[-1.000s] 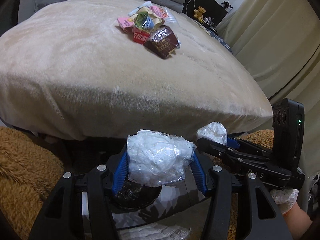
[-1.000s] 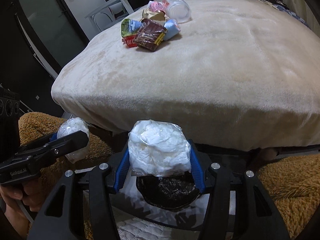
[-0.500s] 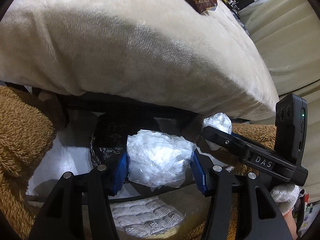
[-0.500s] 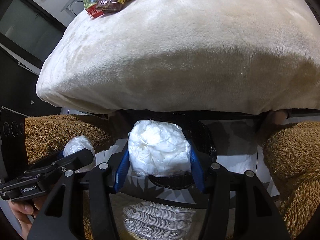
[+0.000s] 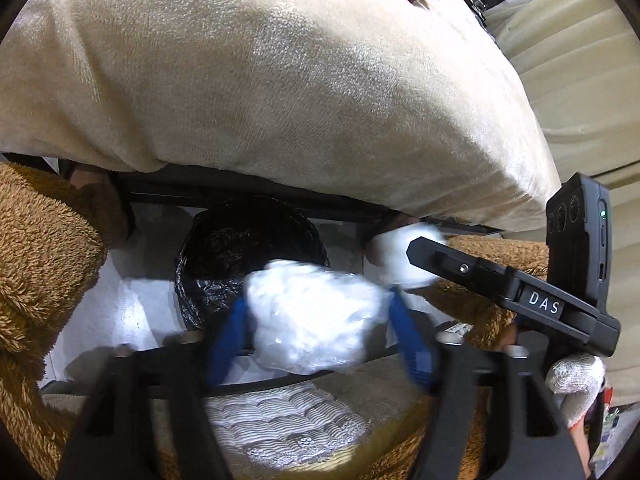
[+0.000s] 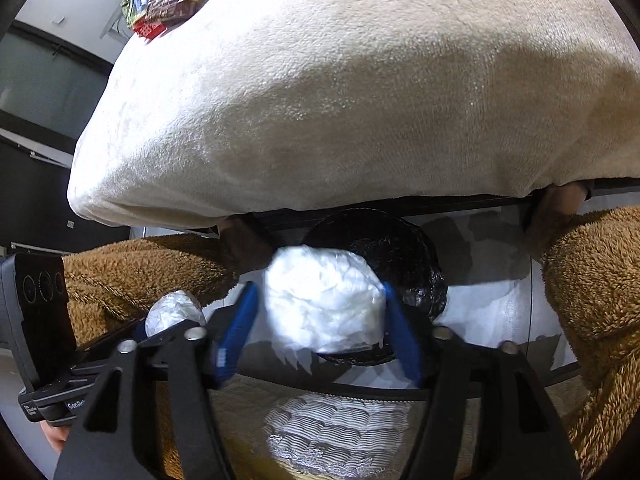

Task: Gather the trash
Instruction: 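Open the left tool to drop the white bag into the bin, then grasp the dark red wrapped box with the right tool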

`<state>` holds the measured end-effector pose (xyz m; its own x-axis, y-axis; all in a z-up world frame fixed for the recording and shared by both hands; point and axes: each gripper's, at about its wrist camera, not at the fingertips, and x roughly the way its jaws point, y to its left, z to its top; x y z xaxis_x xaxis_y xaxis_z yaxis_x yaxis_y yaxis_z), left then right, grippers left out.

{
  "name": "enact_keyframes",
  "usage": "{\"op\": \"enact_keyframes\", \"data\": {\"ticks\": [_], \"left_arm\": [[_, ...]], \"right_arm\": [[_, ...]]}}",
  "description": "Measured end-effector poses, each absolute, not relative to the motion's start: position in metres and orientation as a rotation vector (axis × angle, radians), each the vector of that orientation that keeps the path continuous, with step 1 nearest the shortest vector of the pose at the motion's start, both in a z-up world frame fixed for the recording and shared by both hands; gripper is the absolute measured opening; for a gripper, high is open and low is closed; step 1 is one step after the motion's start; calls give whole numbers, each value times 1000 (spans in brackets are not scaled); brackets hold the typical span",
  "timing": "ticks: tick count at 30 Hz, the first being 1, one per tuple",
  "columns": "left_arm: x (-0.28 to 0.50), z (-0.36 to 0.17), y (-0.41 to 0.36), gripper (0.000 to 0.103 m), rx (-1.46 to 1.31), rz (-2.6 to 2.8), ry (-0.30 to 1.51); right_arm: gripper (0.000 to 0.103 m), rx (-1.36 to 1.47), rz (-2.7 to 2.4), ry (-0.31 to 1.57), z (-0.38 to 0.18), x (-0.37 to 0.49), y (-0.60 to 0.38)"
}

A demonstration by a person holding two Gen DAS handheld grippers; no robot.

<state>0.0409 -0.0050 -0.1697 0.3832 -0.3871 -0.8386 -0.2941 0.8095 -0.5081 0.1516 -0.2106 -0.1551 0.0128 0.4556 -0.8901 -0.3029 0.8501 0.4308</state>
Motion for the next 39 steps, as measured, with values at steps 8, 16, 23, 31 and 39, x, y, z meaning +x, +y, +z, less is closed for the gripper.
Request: {"op": "enact_keyframes", "data": {"ticks": [8, 16, 23, 31, 39], "left_arm": [[38, -163, 0, 78, -682, -58, 1178], [36, -147, -4, 78, -612, -32, 1128], [32, -128, -14, 78, -474, -16, 1055], [18, -94, -16, 78, -361, 9, 887], [16, -55, -10, 78, -266, 16, 744]], "right_arm": [[72, 143, 589, 1425, -149, 152, -214], [72, 130, 616, 1348, -135, 148, -213], [72, 114, 672, 1227, -113, 139, -214], [72, 108, 733, 980, -69, 125, -230], [72, 46, 752, 814, -32, 128, -227]]}}
